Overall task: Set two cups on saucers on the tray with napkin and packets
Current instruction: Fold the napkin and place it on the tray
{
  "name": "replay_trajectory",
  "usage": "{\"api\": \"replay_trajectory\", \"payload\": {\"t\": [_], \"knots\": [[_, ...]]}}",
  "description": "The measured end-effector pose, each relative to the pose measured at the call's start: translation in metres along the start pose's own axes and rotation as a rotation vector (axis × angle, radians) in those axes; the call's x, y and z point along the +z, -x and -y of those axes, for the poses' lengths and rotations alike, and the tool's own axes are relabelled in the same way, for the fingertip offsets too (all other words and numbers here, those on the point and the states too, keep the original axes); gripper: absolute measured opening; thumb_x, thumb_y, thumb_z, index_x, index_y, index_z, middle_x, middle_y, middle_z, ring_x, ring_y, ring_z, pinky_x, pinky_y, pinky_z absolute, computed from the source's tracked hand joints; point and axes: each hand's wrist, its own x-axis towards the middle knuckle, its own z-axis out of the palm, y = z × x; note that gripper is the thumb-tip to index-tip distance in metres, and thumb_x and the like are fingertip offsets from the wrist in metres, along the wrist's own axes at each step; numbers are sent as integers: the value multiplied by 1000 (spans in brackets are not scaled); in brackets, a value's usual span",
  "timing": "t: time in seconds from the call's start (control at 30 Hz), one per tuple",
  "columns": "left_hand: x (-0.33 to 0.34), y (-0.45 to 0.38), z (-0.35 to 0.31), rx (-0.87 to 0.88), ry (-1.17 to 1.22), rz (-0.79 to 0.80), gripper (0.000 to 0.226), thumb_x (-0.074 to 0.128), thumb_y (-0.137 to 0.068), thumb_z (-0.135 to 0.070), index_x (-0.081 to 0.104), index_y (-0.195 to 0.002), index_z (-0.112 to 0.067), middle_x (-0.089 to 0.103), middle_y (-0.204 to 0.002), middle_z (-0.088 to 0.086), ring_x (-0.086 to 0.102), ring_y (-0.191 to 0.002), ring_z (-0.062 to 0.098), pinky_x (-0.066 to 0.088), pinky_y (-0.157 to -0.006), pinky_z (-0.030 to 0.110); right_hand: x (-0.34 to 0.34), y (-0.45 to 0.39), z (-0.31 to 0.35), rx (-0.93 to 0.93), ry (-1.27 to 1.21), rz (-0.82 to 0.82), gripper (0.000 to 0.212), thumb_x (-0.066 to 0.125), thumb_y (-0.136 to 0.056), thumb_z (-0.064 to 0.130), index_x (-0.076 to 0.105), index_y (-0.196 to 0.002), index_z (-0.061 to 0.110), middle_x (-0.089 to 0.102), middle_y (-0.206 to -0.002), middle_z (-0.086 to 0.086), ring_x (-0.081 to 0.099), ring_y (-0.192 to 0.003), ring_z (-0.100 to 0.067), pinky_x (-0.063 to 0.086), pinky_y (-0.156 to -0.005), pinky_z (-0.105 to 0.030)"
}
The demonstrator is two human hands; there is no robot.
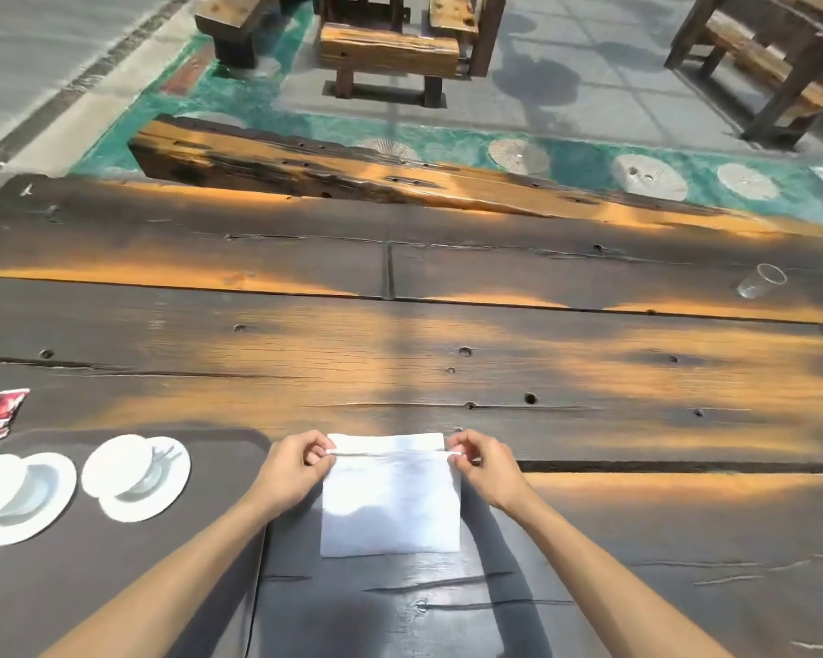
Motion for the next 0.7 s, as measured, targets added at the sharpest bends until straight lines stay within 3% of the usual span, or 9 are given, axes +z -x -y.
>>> {"api": "replay_trajectory", "payload": {"t": [0.07, 0.13, 0.2, 0.3, 0.43, 0.57, 0.7], "knots": [[2, -12, 4, -20, 2, 4, 14, 66, -89, -7, 72, -82, -18, 58, -61, -11, 48, -57, 6, 39, -57, 11, 1, -15, -5, 17, 1, 4, 18, 69, -92, 11, 71, -107, 21, 75, -91, 2, 67, -82, -13, 46, -75, -9], [8, -32, 14, -44, 3, -1, 14, 66, -89, -9, 71, -80, -18, 57, -58, -12, 46, -56, 6, 40, -58, 14, 7, -39, -14, 35, -15, 34, 17, 69, -92, 10, 72, -107, 19, 77, -93, -4, 68, -80, -13, 51, -79, -20], [16, -46, 25, -50, -21, -14, 8, 69, -89, -12, 71, -84, -16, 67, -68, -5, 57, -62, 12, 44, -62, 17, 12, -56, -24, 55, -37, 52, 17, 68, -92, 9, 72, -106, 17, 77, -87, -3, 63, -69, -3, 52, -75, -21], [25, -61, 44, -62, -22, -33, 3, 72, -89, -14, 72, -91, -16, 73, -86, -2, 68, -75, 12, 46, -67, 7, 23, -75, -36, 107, -81, 60, 15, 68, -92, 11, 71, -106, 17, 69, -76, 8, 60, -62, 3, 50, -71, -16], [39, -74, 66, -48, -73, -68, 7, 69, -90, -15, 71, -94, -20, 71, -88, -5, 66, -76, 7, 52, -71, 14, 37, -88, -45, 165, -129, 37, 15, 71, -90, 13, 71, -105, 16, 62, -72, 8, 57, -66, -5, 47, -74, -18], [48, -76, 74, -14, -139, -94, 16, 67, -88, -9, 67, -100, -18, 65, -85, -3, 59, -77, 5, 44, -69, 8, 46, -87, -51, 158, -109, -76, 19, 78, -86, 14, 73, -105, 15, 65, -89, -7, 61, -70, -12, 48, -83, -20], [58, -70, 59, 183, -391, -226, 30, 65, -84, -4, 64, -115, -4, 61, -106, 13, 55, -100, 27, 47, -87, 38, 51, -85, -58, 134, -94, -116, 27, 78, -87, 18, 70, -112, 15, 61, -98, -8, 63, -71, -14, 54, -86, -33]]}}
